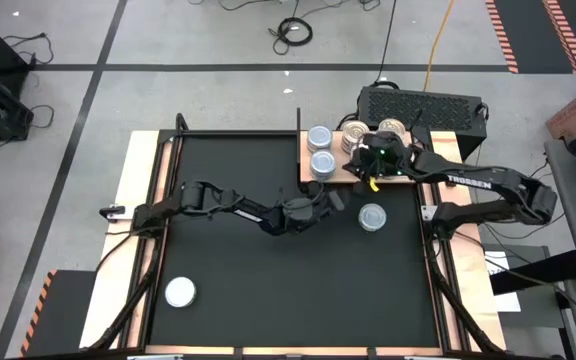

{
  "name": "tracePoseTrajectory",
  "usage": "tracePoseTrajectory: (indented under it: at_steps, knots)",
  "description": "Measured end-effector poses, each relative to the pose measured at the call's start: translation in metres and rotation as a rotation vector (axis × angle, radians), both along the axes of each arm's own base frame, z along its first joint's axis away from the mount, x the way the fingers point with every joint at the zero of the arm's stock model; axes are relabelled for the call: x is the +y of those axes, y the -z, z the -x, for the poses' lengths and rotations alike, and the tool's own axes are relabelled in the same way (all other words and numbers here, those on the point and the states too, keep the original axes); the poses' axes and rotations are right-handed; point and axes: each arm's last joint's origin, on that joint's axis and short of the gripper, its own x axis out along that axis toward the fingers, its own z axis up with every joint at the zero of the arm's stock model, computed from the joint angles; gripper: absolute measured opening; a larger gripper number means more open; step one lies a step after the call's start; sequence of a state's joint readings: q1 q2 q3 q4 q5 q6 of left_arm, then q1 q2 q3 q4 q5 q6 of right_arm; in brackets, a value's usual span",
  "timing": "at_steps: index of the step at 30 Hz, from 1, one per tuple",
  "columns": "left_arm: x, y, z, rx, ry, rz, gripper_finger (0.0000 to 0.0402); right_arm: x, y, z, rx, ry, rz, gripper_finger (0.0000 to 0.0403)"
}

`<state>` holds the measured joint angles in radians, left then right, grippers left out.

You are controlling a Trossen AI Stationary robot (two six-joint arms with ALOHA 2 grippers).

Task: Stack canned seafood by type on shelf
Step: Stack the green tuna can on top of the other green tuna can on the shelf

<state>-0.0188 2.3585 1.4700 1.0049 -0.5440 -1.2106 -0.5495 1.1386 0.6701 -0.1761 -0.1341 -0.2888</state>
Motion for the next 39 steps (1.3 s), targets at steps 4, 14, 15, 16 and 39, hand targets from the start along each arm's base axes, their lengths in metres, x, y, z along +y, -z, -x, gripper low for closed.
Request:
tracePoseTrajectory:
  at_steps: [4, 14, 15, 16, 39]
  knots:
    - [-0.009, -0.009, 0.001, -0.036, 0.038, -0.105, 0.0201, 0.012, -0.015, 0.007, -0.065, -0.015, 0.010, 0.0000]
    - [-0.052, -0.071, 0.013, 0.199, 0.374, -0.642, 0.0188, 0.056, -0.038, 0.032, -0.129, -0.104, -0.137, 0.0000]
    - [-0.057, -0.081, 0.018, 0.289, 0.392, -0.693, 0.0184, 0.061, -0.038, 0.035, -0.120, -0.116, -0.159, 0.0000]
    - [-0.061, -0.092, 0.025, 0.377, 0.396, -0.734, 0.0181, 0.066, -0.037, 0.037, -0.099, -0.127, -0.180, 0.0000]
    - [-0.131, -0.131, 0.223, 1.691, 0.819, -0.351, 0.0173, 0.160, -0.011, 0.009, 0.065, -0.235, -0.366, 0.0000]
